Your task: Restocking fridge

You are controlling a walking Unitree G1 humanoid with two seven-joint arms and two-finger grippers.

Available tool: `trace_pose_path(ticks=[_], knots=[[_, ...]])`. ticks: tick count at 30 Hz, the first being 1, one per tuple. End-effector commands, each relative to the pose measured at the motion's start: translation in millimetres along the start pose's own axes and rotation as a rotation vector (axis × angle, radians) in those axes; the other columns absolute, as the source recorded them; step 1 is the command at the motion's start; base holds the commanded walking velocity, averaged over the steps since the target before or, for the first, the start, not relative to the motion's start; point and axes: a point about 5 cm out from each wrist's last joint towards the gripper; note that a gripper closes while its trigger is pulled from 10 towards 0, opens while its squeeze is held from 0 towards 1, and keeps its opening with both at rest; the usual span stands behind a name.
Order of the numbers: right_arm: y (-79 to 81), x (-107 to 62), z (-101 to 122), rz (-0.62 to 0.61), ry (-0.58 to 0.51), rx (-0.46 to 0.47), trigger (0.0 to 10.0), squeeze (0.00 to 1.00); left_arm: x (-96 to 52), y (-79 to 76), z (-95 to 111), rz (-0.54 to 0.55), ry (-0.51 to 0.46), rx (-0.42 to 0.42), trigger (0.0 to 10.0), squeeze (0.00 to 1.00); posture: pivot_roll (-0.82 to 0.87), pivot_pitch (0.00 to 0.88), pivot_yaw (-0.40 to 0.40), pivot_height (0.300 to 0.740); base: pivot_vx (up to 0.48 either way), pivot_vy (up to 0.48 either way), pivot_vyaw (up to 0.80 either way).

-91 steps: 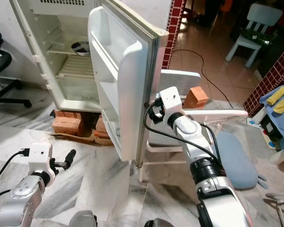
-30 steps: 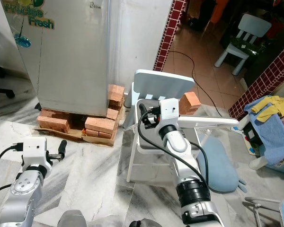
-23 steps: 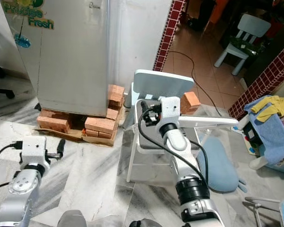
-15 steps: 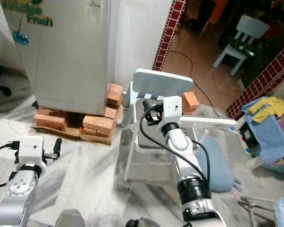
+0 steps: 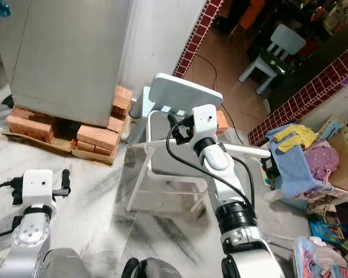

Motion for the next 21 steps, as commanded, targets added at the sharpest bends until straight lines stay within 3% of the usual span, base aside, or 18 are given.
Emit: trace_pose_path(ticks=[1, 11, 16, 21], knots=[[-10.0, -3.4, -5.9, -0.021, 0.03, -0.004, 10.0, 0.0, -5.6, -9.9, 1.2, -0.007, 0.013, -0.016, 10.0, 0.0, 0.33, 0.136, -0.395, 0.74, 0.0, 0.0, 0.0], [-9.6, 0.9, -1.9, -0.001, 0.027, -0.01, 10.0, 0.0, -12.4, -17.4, -2.2, -0.004, 0.029, -0.017, 10.0, 0.0, 0.32, 0.142, -0.4, 0.74, 0.0, 0.0, 0.0], [-19.6, -2.7, 0.1, -0.082, -0.005, 0.01, 10.0, 0.0, -2.0, -20.4, 3.6, -0.083, -0.018, 0.054, 10.0, 0.0, 0.27, 0.101, -0.313, 0.74, 0.0, 0.0, 0.0], [-24.3, -8.6, 2.7, -0.153, -0.043, 0.029, 10.0, 0.0, 10.9, -21.4, 13.1, -0.136, -0.052, 0.075, 10.0, 0.0, 0.24, 0.086, -0.231, 0.74, 0.0, 0.0, 0.0]])
Point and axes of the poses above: a point about 5 cm out from each wrist's last joint towards the gripper, its own x axis pointing out of the wrist towards the gripper, its own z axis along the axis of the wrist's last joint, y = z × x, and after that the axes turned 8 degrees about x, right-handed
